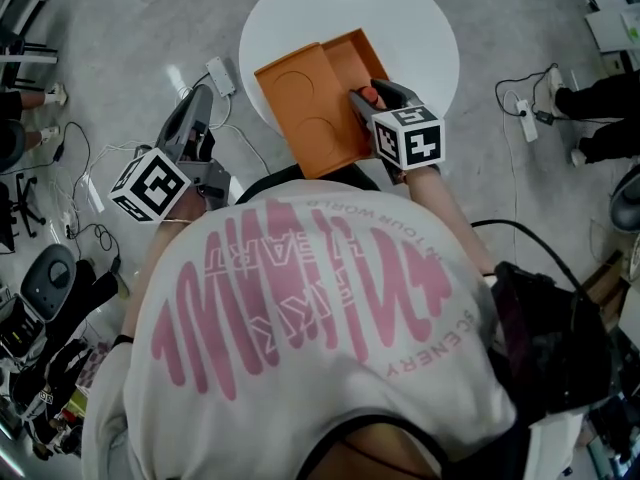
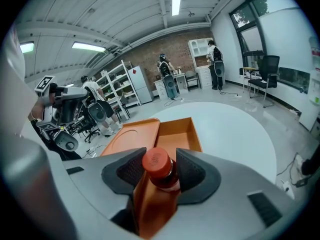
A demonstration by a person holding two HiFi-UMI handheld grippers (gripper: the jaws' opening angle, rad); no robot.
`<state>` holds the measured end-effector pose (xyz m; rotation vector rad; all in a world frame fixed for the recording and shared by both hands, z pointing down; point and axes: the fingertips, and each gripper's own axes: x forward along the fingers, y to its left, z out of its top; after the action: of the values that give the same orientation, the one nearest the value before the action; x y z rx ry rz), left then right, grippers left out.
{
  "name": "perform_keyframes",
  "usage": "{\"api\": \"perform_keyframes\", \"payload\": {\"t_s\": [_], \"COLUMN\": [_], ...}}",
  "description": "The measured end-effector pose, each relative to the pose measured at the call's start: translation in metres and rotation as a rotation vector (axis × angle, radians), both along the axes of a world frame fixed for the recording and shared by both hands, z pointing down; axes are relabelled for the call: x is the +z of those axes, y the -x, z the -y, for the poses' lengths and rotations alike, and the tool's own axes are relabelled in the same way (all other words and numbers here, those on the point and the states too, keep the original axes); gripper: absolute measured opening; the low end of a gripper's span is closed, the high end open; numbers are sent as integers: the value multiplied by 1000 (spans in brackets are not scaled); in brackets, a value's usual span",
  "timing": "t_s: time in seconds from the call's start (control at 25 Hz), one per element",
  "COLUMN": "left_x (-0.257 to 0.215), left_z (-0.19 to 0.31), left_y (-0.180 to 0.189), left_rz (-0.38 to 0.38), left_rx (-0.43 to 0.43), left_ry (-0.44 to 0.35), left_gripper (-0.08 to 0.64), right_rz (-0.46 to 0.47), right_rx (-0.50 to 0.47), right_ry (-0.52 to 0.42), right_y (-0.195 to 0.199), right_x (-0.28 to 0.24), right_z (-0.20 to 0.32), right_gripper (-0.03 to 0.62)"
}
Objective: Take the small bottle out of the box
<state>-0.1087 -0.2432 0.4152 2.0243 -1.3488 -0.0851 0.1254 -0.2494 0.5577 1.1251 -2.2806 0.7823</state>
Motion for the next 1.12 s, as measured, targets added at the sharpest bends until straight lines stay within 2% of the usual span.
{"api": "perform_keyframes", "payload": {"t_s": [0.16, 0.72, 1.12], "left_x": [0, 10, 3], "left_z": [9, -7, -27], "left_y": [5, 32, 52], "left_rz": [1, -24, -50], "left_rx": [-21, -80, -95], "left_ry": [11, 18, 7], "left_gripper": [8, 8, 8], "right_rz": [-21, -41, -90], "right_rx": [30, 44, 61], "right_ry": [-2, 45, 30], "right_y": [-10, -14, -14], "right_x": [-4, 2, -12], "right_z": [14, 20, 3], "right_gripper": [155, 153, 153]}}
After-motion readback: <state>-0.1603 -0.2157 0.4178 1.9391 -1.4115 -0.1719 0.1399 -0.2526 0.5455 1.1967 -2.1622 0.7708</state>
